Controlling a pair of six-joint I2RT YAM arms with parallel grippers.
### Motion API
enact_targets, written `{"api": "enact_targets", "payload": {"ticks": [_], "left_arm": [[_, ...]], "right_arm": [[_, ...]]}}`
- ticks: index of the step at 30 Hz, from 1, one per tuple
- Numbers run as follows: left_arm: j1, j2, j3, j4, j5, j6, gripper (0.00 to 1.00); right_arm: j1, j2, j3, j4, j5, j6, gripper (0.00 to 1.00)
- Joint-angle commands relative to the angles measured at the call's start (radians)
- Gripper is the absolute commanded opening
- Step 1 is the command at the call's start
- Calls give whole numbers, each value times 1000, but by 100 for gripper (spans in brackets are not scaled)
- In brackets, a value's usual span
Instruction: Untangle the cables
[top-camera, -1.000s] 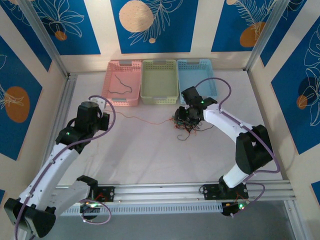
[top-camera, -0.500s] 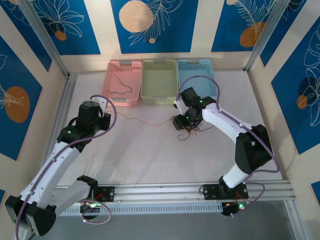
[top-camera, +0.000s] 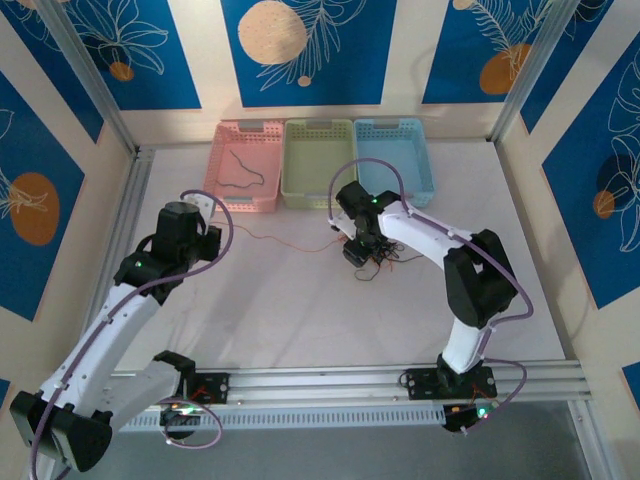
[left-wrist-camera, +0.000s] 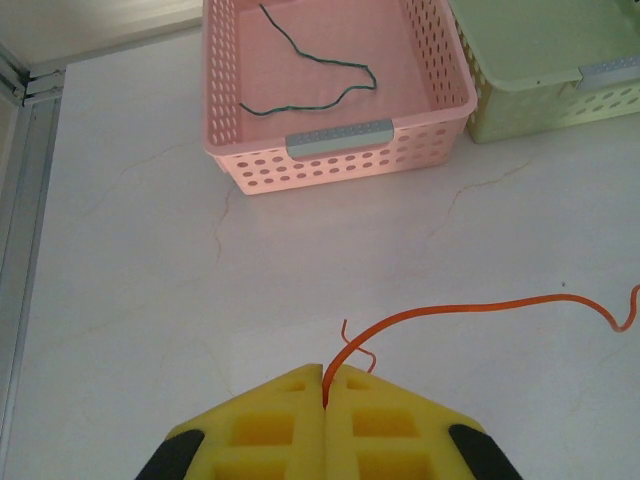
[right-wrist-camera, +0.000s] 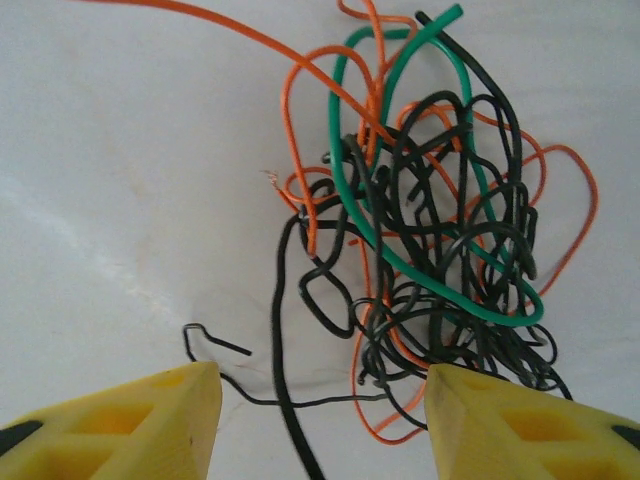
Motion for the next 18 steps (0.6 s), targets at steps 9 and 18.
{"api": "enact_targets", "payload": {"ticks": [9, 18], "left_arm": [[10, -13, -4, 11, -2, 17, 0], [22, -49, -6, 10, -104, 50, 0]], "right_arm": [[23, -11, 11, -19, 27, -11, 8], [46, -327, -89, 173, -222, 65, 0]]}}
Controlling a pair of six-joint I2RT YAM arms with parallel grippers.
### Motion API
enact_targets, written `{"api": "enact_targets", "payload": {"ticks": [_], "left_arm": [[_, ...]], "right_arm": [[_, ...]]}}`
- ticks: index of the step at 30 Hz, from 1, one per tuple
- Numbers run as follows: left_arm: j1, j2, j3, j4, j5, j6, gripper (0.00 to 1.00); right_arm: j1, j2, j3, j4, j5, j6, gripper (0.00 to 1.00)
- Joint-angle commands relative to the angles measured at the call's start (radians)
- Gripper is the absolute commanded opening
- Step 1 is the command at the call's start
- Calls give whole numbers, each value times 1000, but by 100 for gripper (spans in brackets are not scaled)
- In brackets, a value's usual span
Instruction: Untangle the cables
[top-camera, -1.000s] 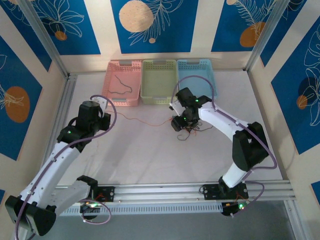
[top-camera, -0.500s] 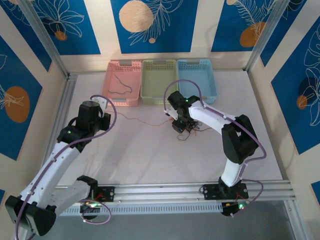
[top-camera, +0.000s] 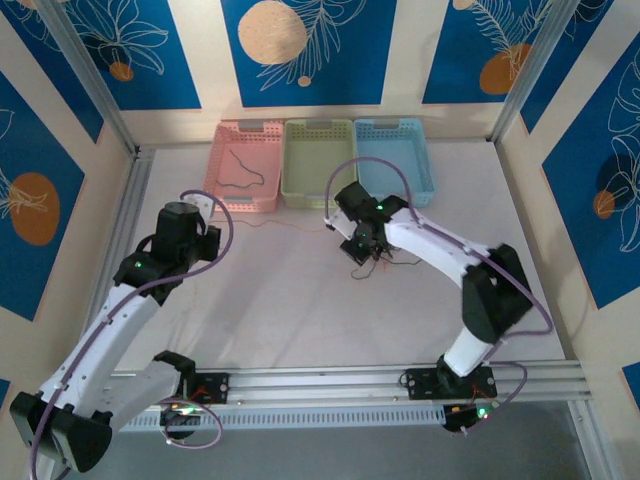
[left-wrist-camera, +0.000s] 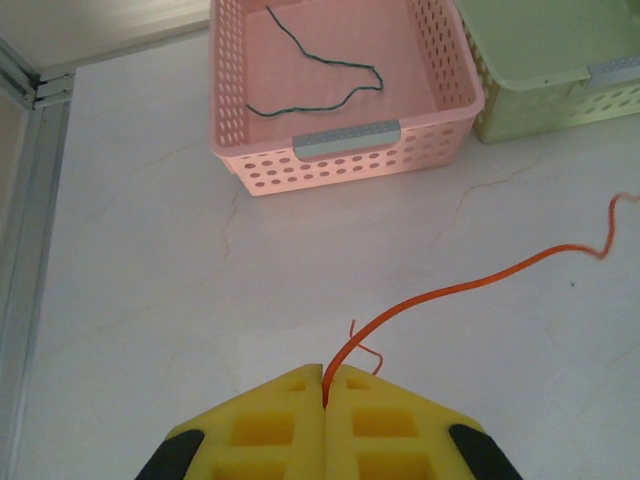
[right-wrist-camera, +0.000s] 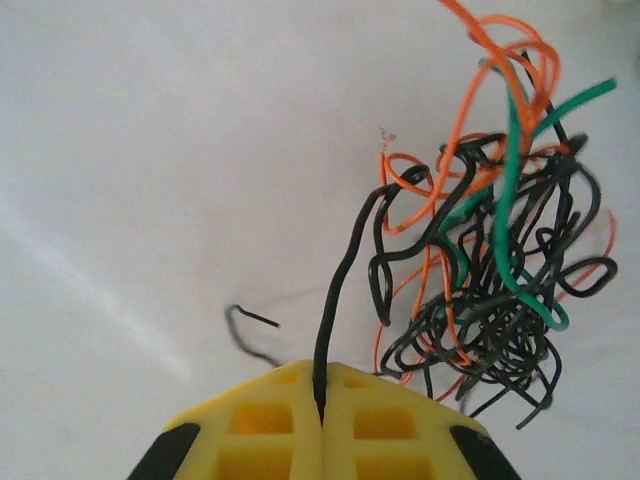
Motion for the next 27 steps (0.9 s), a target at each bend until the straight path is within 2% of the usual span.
{"api": "enact_targets", "payload": {"ticks": [1, 5, 9, 13, 17, 21, 27], "left_arm": [[32, -52, -3, 8, -90, 32, 0], [62, -66, 72, -62, -128, 21, 0], [121, 36, 260, -233, -184, 31, 0], [190, 36, 363, -291, -185, 58, 0], [236, 30, 418, -331, -220, 75, 0], [244, 15, 437, -348, -263, 73, 0], [249, -22, 441, -353, -277, 69, 0]], "right_arm": [[-11, -194, -51, 129, -204, 67, 0], [-80, -369, -143, 230, -439, 189, 0], [-163, -503, -234, 308, -640, 362, 0], [-234, -586, -295, 234, -543, 410, 0], [-477, -653, -408, 216, -489, 544, 0], [-645, -694, -502, 234, -379, 646, 0], [-737, -688, -560, 275, -271, 711, 0]]}}
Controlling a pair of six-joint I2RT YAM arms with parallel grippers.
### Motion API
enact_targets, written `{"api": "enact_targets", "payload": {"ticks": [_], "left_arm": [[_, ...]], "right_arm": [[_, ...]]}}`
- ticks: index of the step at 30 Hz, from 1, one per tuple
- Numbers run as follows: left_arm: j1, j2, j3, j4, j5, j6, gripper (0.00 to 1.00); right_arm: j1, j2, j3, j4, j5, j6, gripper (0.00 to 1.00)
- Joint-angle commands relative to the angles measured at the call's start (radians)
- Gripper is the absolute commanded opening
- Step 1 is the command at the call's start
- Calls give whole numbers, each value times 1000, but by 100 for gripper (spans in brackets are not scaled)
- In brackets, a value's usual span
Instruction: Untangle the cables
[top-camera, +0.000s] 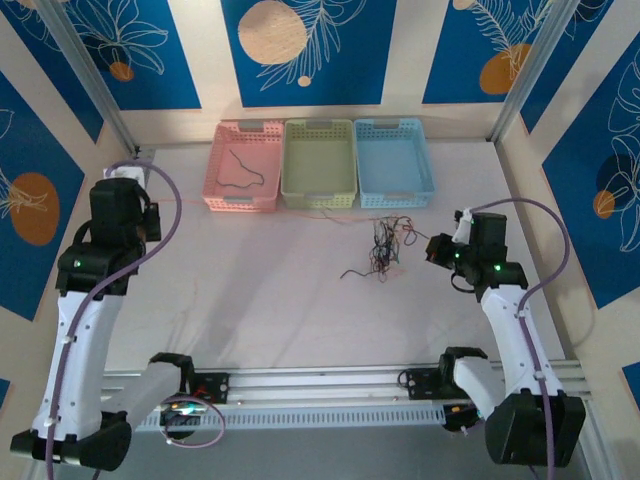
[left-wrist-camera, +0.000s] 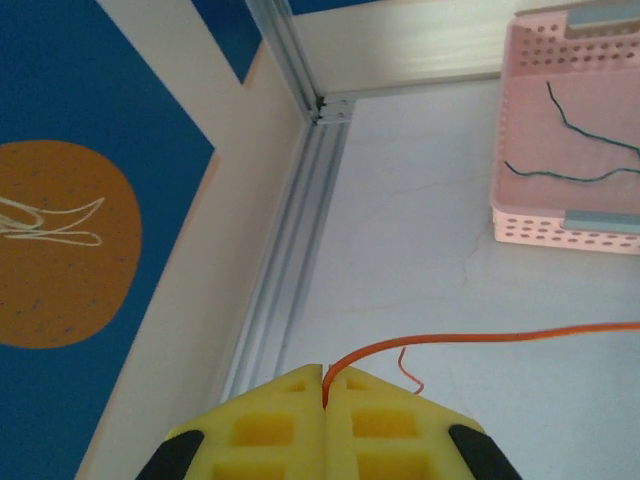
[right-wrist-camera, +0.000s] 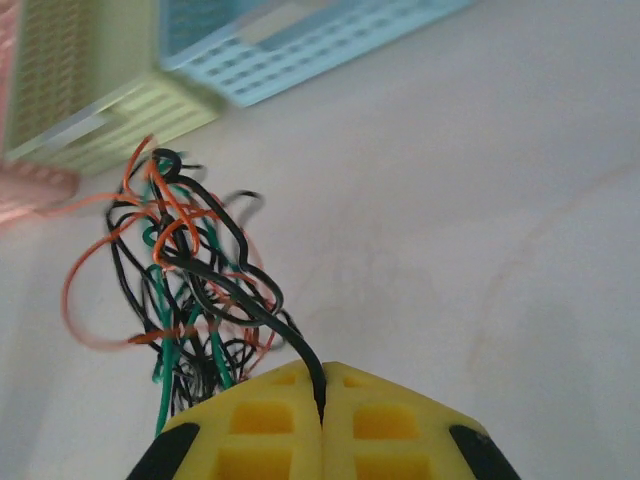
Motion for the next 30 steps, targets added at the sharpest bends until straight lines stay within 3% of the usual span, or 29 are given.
{"api": "enact_targets", "payload": {"ticks": [1, 3, 7, 10, 13, 20, 25, 28, 30], "left_arm": [[13, -29, 38, -27, -63, 13, 0], [13, -37, 44, -24, -62, 13, 0], [13, -44, 64, -34, -74, 15, 0], [14, -63, 91, -38, -90, 21, 0], [14, -70, 124, -51, -37, 10, 0], [13, -74, 142, -33, 399, -61, 0], [13, -43, 184, 18, 740, -148, 0], [12, -27, 189, 103, 1082, -200, 0], [10, -52, 122, 242, 1203, -296, 0]], "right_arm": [[-54, 13, -22, 34, 95, 89, 0], [-137, 19, -47, 66, 5, 139, 0], [-163, 26, -59, 102, 43, 152, 0], [-221, 56, -75, 128, -9, 191, 0], [-213, 96, -87, 172, -71, 222, 0], [-119, 70, -96, 226, -129, 196, 0], [-6, 60, -50, 159, -173, 108, 0], [59, 48, -34, 121, -192, 70, 0], [82, 43, -31, 107, -205, 69, 0]]}}
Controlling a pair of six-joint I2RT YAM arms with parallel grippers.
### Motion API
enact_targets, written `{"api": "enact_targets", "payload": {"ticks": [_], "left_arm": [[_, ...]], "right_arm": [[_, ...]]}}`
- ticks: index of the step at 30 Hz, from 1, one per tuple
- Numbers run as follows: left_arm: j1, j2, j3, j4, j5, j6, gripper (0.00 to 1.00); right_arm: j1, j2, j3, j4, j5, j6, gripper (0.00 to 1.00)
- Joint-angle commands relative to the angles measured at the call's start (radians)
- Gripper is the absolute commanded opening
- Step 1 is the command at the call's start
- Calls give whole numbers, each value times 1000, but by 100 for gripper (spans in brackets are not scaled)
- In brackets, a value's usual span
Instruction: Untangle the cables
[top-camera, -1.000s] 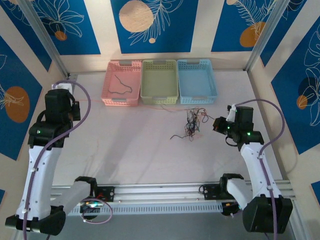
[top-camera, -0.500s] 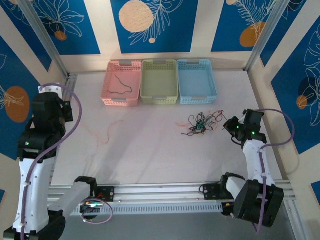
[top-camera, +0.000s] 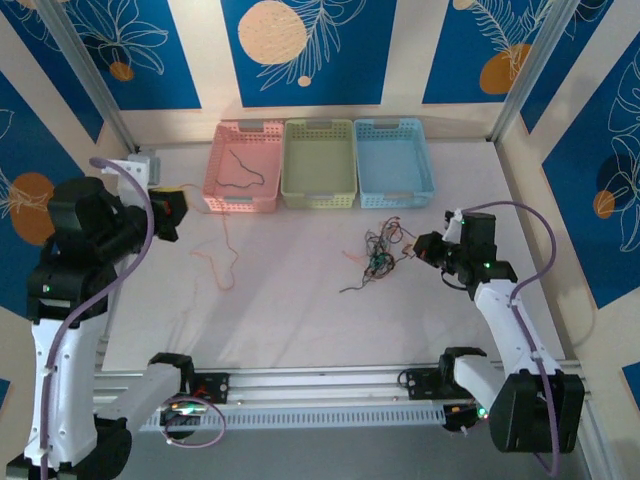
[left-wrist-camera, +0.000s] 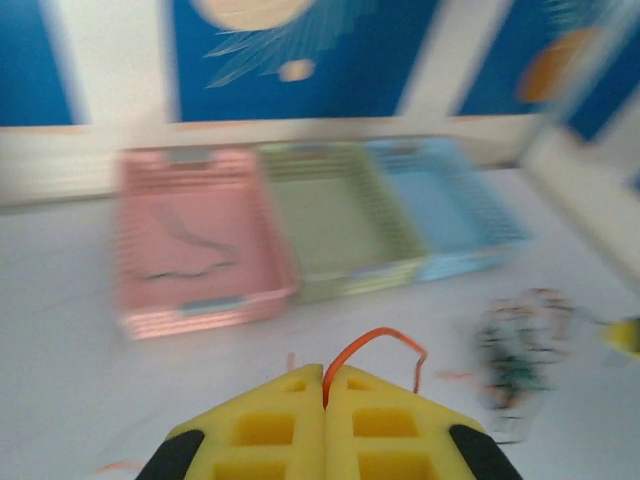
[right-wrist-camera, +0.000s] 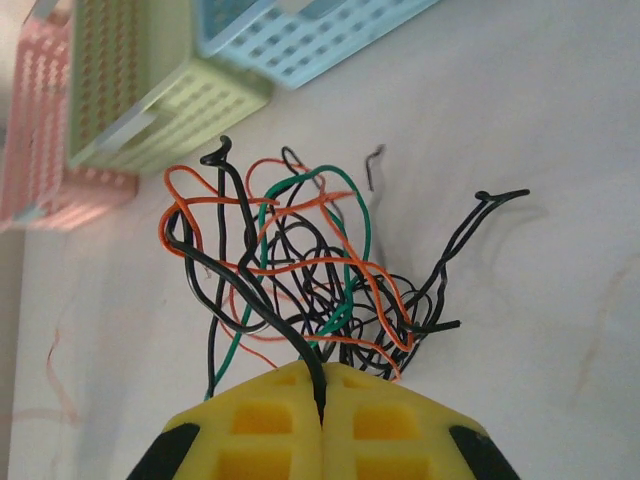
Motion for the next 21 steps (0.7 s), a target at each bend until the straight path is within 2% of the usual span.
{"api": "enact_targets", "payload": {"ticks": [1, 4, 12, 15, 19, 21], "left_arm": [[5, -30, -64, 221, 373, -156, 0], [6, -40, -166, 255, 364, -189, 0], [0, 2, -505, 189, 182, -216, 0], [-17, 18, -634, 241, 150, -262, 0], [-60, 43, -751, 317, 39, -344, 0], [-93, 40, -831, 423, 11, -417, 0]], "right_arm": [[31, -26, 27, -53, -57, -50, 0], [53, -26, 26, -65, -30, -52, 0], [92, -10, 30, -82, -32, -55, 0], [116, 2, 30, -86, -32, -56, 0], [154, 17, 28, -85, -15, -62, 3], [169, 30, 29, -82, -11, -67, 3]]}}
